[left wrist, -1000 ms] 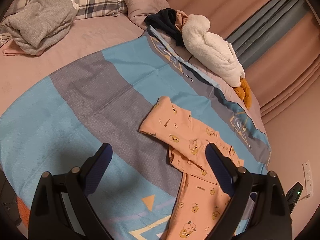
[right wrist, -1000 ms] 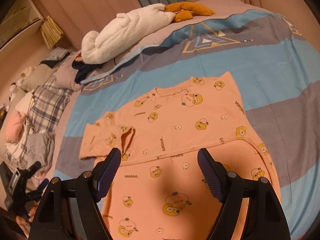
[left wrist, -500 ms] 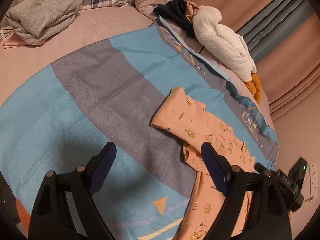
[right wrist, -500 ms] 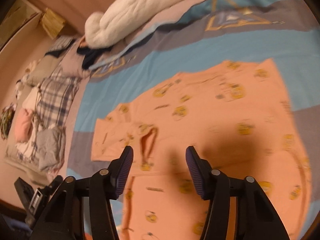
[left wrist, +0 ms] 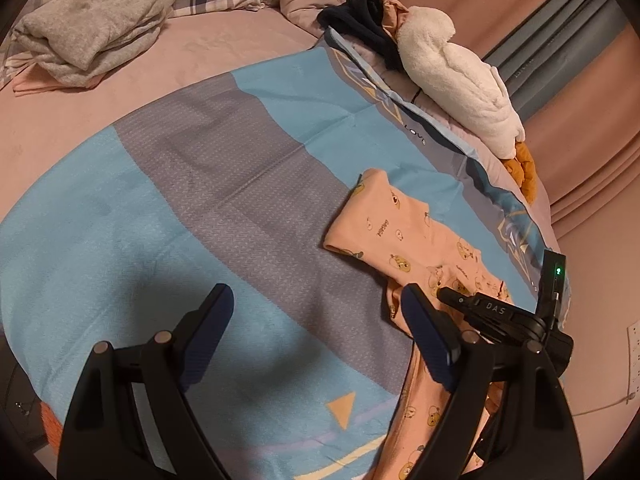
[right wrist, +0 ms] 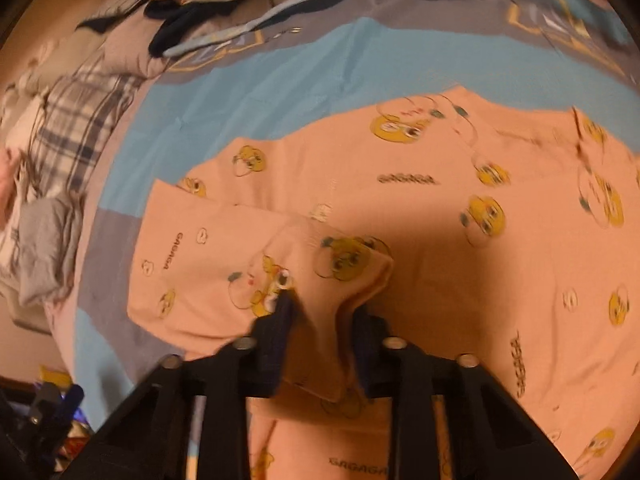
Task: Fold small clothes
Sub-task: 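Lower the right gripper to the other leg foot and close on it, then lift the leg with the right gripper and lay it across the body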
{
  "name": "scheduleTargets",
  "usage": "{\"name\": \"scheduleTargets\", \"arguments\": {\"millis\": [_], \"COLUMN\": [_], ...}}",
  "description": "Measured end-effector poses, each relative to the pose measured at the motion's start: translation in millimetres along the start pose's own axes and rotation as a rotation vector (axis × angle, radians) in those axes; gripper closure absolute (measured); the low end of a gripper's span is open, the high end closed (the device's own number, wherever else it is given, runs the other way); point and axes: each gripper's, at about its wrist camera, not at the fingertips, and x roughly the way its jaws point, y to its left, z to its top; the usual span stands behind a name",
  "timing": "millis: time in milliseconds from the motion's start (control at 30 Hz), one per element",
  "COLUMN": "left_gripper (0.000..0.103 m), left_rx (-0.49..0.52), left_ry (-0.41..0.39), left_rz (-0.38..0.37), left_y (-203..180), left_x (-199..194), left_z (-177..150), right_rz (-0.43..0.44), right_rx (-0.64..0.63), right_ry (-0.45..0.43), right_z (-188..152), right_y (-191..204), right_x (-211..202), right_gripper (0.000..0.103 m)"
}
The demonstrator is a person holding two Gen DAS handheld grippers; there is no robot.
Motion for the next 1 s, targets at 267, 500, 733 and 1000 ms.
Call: {"name": "scheduleTargets", "arguments": {"millis": [267, 500, 733, 1000], "left_gripper": [0.018, 0.018, 0.018, 0.018], "left_rx": [-0.016, -0.009, 0.011, 0.047], "left_ry": [-0.001, -0.003, 0.009, 0.03], "left_rz": [0.007, -0.002, -0.009, -0.034], "left_y": [6.5, 3.0, -6.5, -24.8], "left_x": [0.6, -0.5, 4.1, 11.4], "left_z": [2.6, 3.3, 3.4, 1.8], "right_rz": [0.02, 0.053, 0.07, 0.036], "right_rx": [-0.136, -0.243, -0.297, -0.295], "right_ry": [-0.101, -0.227, -0.329, -0.411], "right_z": [6.7, 34.5, 57.8, 57.6], "right_y": [23.4, 56.5, 79.3, 62.5], "right_x": [-51.2, -115.5, -161.1, -195.5], "right_gripper": [0.095, 0.095, 0.096, 0.096]}}
